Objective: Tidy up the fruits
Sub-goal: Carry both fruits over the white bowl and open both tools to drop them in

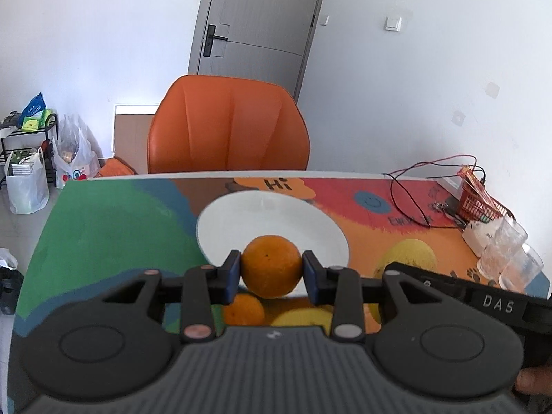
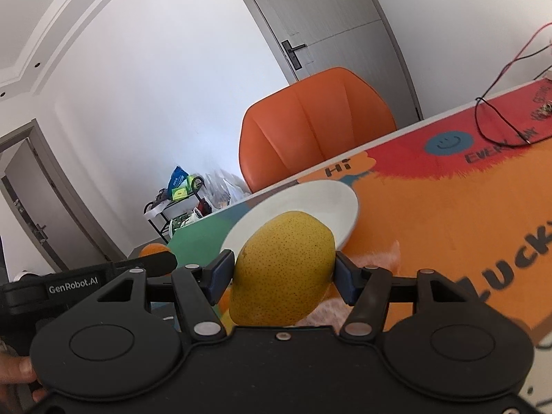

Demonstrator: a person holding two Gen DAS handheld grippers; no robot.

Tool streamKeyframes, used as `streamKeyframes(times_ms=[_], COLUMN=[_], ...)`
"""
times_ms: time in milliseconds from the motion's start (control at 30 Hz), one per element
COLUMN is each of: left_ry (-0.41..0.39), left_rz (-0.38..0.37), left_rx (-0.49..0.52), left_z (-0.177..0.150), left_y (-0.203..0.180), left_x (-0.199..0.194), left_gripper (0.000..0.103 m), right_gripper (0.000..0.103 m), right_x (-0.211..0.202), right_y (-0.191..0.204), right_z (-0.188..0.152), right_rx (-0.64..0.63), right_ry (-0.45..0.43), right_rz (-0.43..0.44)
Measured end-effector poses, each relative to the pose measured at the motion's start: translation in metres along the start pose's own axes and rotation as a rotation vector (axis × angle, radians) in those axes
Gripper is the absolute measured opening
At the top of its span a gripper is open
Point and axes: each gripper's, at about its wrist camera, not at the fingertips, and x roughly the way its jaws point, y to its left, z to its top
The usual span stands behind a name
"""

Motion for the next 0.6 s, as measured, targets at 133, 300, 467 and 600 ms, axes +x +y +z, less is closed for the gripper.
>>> streamKeyframes(times_ms=[133, 300, 467, 600], left_ry=[0.012, 0.036, 0.069, 0.104], left_rz=[0.004, 0.014, 0.014, 0.011], left_rx=[-0.009, -0.014, -0.024, -0.029], left_z=[0.013, 0.021, 0.022, 0.018], left_y=[0.004, 0.009, 0.015, 0.017], left_x=[0.015, 0.037, 0.063, 0.084], left_gripper=[0.036, 0.036, 0.036, 0.036], right_gripper=[0.059, 0.059, 0.059, 0.059], right_x=[0.012, 0.030, 0.050, 0.065], right_y=[0.003, 0.003, 0.001, -0.003], right_z=[0.010, 0.021, 0.027, 0.026], right_rx=[-0.016, -0.023, -0.044, -0.045], right_ry=[0.001, 0.009, 0.023, 0.044], right_rz=[0.010, 0.013, 0.012, 0.010])
